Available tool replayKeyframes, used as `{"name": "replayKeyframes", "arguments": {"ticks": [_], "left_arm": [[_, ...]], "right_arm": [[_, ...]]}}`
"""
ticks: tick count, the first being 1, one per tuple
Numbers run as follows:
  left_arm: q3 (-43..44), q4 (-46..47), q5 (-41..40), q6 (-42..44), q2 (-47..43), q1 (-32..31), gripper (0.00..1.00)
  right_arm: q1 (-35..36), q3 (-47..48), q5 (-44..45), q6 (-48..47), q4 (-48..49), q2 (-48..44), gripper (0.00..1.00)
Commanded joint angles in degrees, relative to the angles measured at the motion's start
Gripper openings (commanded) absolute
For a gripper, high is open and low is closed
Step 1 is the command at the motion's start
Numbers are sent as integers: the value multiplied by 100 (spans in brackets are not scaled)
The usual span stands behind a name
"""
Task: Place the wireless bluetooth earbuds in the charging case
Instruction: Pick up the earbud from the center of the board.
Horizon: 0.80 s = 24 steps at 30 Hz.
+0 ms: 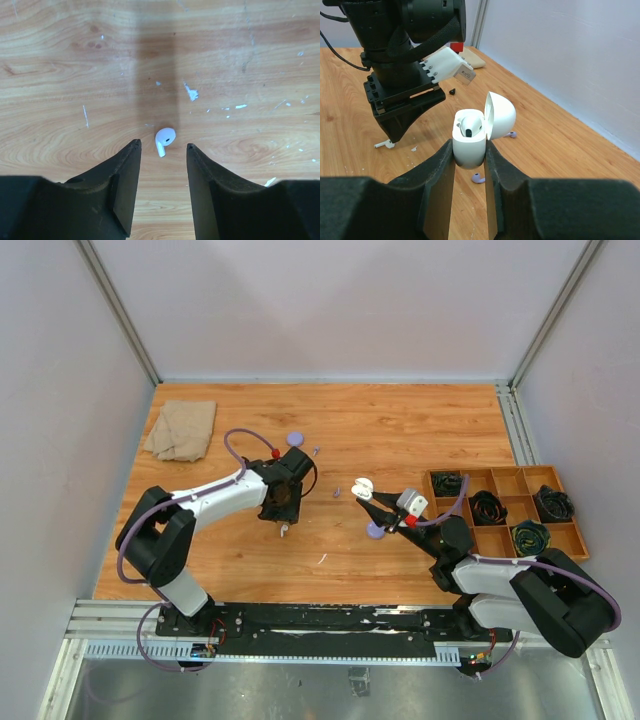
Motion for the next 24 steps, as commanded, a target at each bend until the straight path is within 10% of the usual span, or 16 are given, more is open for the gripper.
{"name": "replayKeyframes", "arguments": {"ticks": [1, 24], "left_arm": [[279, -178, -2, -208, 278, -44, 47], [421, -236, 103, -186, 880, -44, 34]], "right_arm": [[75, -24, -53, -44, 254, -71, 1], [75, -22, -52, -41, 245, -74, 1]]}}
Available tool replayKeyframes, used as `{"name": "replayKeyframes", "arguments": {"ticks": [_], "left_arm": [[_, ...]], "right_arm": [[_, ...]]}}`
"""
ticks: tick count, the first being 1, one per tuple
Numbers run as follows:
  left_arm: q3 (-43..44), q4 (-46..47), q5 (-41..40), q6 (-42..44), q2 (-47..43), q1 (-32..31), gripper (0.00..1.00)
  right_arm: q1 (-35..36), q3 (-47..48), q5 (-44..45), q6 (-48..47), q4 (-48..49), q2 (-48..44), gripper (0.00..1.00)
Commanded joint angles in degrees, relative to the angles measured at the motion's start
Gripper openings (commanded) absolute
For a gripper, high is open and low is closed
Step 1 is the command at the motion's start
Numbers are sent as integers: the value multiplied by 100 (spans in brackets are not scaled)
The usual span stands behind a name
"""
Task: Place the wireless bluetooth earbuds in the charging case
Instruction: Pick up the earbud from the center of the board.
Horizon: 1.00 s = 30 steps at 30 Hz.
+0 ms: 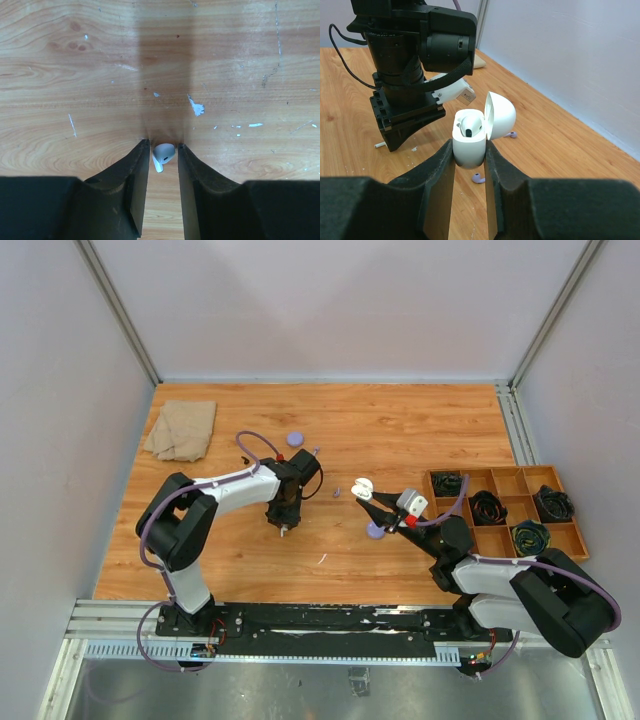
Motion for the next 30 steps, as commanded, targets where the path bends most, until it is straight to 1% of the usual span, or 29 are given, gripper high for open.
{"name": "replayKeyframes", "arguments": {"ticks": [1, 8, 15, 20, 30], "left_arm": [[35, -39, 109, -6, 51, -44, 34], [-112, -47, 214, 30, 39, -44, 32], [-149, -41, 161, 38, 2, -44, 27], [-109, -15, -7, 37, -99, -56, 23], [132, 180, -641, 126, -831, -345, 19]], "right_arm": [[70, -24, -43, -41, 247, -74, 1], [67, -24, -43, -33, 245, -83, 1], [73, -17, -67, -33, 241, -83, 1], [69, -8, -100, -29, 255, -83, 1], [75, 108, -250, -91, 245, -78, 1]]}}
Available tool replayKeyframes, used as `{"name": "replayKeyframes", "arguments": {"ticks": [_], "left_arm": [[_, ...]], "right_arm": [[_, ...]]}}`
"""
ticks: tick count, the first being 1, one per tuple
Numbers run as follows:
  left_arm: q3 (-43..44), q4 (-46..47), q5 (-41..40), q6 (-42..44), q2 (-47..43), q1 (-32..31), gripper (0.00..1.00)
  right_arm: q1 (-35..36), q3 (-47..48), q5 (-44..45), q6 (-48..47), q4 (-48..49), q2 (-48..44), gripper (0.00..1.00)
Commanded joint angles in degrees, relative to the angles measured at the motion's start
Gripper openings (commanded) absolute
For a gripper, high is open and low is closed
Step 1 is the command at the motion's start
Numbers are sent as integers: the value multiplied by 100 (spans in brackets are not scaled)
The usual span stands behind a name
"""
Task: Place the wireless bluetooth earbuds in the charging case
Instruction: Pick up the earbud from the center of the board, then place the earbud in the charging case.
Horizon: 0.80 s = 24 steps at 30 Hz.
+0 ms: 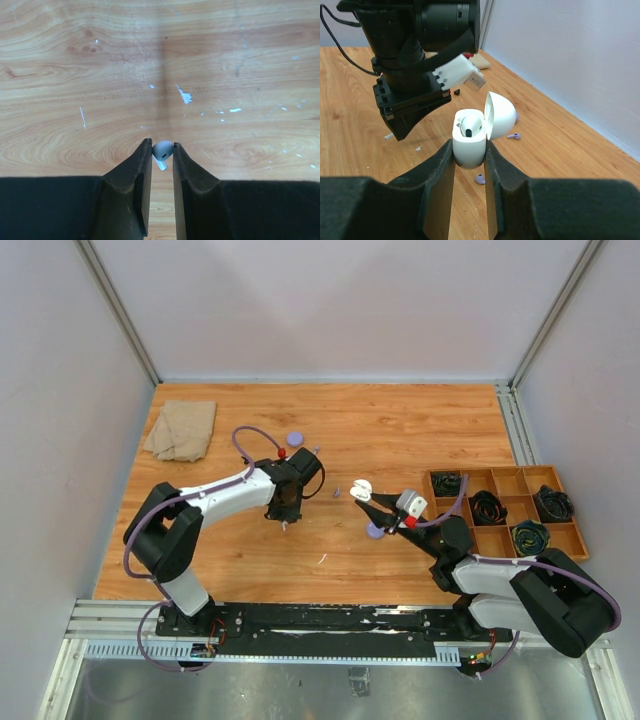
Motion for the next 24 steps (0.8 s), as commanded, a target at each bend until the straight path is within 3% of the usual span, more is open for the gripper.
{"name": "replayKeyframes", "arguments": {"ticks": [1, 11, 24], "left_arm": [[188, 199, -513, 85, -544, -244, 19], [266, 1003, -1088, 390, -1638, -768, 18], [-673, 3622, -528, 1569, -3227, -1180, 14]], "right_arm": [[75, 123, -142, -94, 241, -87, 1], [70, 327, -192, -60, -138, -278, 1], [74, 605, -298, 125, -612, -513, 1]]}}
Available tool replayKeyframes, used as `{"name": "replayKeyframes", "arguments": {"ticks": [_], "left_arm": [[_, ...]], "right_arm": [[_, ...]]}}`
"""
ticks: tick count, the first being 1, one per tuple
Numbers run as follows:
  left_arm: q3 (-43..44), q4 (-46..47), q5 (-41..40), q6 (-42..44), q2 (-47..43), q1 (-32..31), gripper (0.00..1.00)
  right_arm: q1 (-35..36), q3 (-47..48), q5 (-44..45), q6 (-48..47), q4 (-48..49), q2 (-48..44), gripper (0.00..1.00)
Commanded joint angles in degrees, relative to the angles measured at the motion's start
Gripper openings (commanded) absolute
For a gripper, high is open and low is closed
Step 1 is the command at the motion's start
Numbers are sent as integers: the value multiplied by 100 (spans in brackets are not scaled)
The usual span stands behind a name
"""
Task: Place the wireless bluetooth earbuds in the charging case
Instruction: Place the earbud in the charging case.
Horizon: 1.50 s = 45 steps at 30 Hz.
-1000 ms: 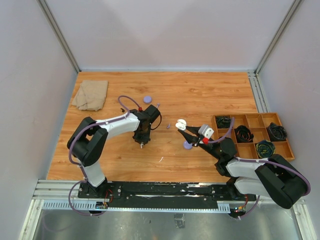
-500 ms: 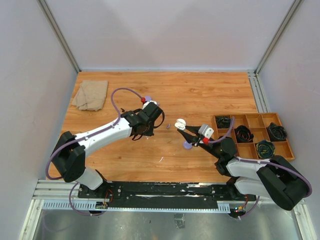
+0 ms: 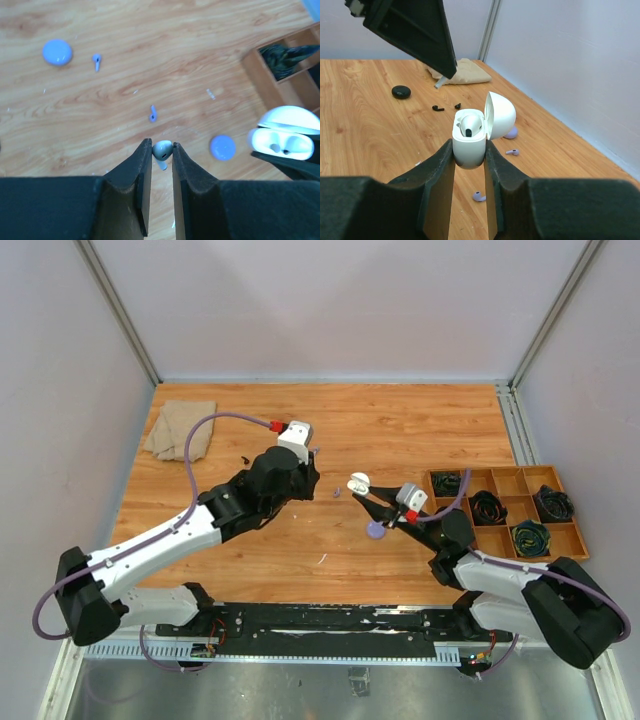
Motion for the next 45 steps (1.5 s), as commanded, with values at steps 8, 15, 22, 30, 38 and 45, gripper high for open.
{"name": "replayKeyframes", "arguments": {"ticks": [8, 15, 22, 30, 38, 45], "left_arm": [[-696, 2305, 1148, 1183, -953, -96, 15], [-1277, 3395, 2299, 1639, -1336, -96, 15], [-1553, 4079, 3044, 1874, -1334, -96, 14], [-1638, 4605, 3430, 2046, -1127, -96, 13], [-1663, 4718, 3545, 2107, -922, -96, 12], [-1724, 4771, 3473, 2104, -845, -96, 11]], "right_arm": [[68, 354, -274, 393, -75, -185, 1], [73, 498, -436, 698, 104, -156, 1], [68, 620, -619, 1043, 310, -135, 1], [73, 675, -771, 1264, 484, -120, 1], [74, 674, -782, 1359, 554, -180, 1], [68, 673, -794, 1439, 655, -188, 1]]}}
